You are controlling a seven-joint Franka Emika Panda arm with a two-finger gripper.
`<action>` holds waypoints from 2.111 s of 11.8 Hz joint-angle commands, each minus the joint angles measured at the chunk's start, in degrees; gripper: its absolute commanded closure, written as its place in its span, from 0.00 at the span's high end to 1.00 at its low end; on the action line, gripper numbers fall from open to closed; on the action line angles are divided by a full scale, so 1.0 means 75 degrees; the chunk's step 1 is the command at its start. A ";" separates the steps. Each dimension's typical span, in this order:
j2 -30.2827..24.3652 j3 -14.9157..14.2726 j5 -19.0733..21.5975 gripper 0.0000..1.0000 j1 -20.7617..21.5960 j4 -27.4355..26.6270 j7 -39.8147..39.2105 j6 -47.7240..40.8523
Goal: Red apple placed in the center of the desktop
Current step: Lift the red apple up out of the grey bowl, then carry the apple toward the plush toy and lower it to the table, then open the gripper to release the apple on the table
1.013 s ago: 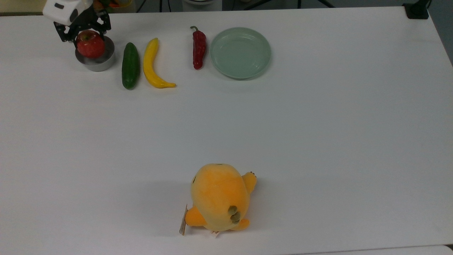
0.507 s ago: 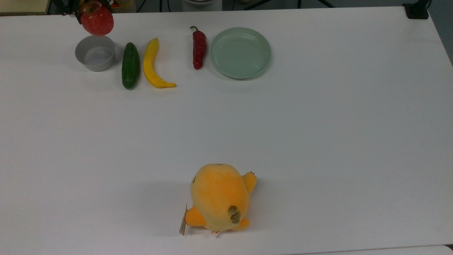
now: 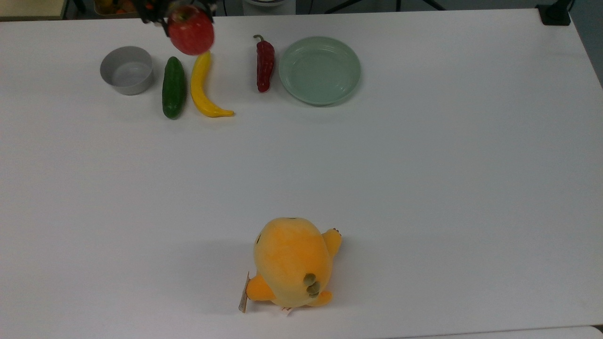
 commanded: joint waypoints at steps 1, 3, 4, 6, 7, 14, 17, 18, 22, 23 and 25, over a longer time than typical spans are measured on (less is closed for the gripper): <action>0.0990 0.0357 0.0109 0.37 0.0320 0.0349 0.1528 0.1130; 0.1880 0.0382 0.0109 0.37 0.0648 0.0325 0.2397 0.2454; 0.2151 0.0382 0.0098 0.38 0.0743 0.0313 0.2574 0.2843; 0.2678 0.0463 0.0086 0.38 0.0814 0.0313 0.2646 0.3325; 0.2890 0.0464 0.0086 0.38 0.0837 0.0313 0.2692 0.3571; 0.3443 0.0604 0.0086 0.61 0.0837 0.0301 0.2751 0.4065; 0.3443 0.0604 0.0016 1.00 0.0826 0.0301 0.2751 0.4077; 0.3443 0.0616 0.0015 1.00 0.0826 0.0301 0.2751 0.4077; 0.3070 0.0628 0.0015 1.00 0.0826 0.0313 0.2751 0.3960; 0.2789 0.0628 0.0027 1.00 0.0826 0.0313 0.2751 0.3925; 0.2098 0.0616 0.0050 1.00 0.0779 0.0360 0.2751 0.3261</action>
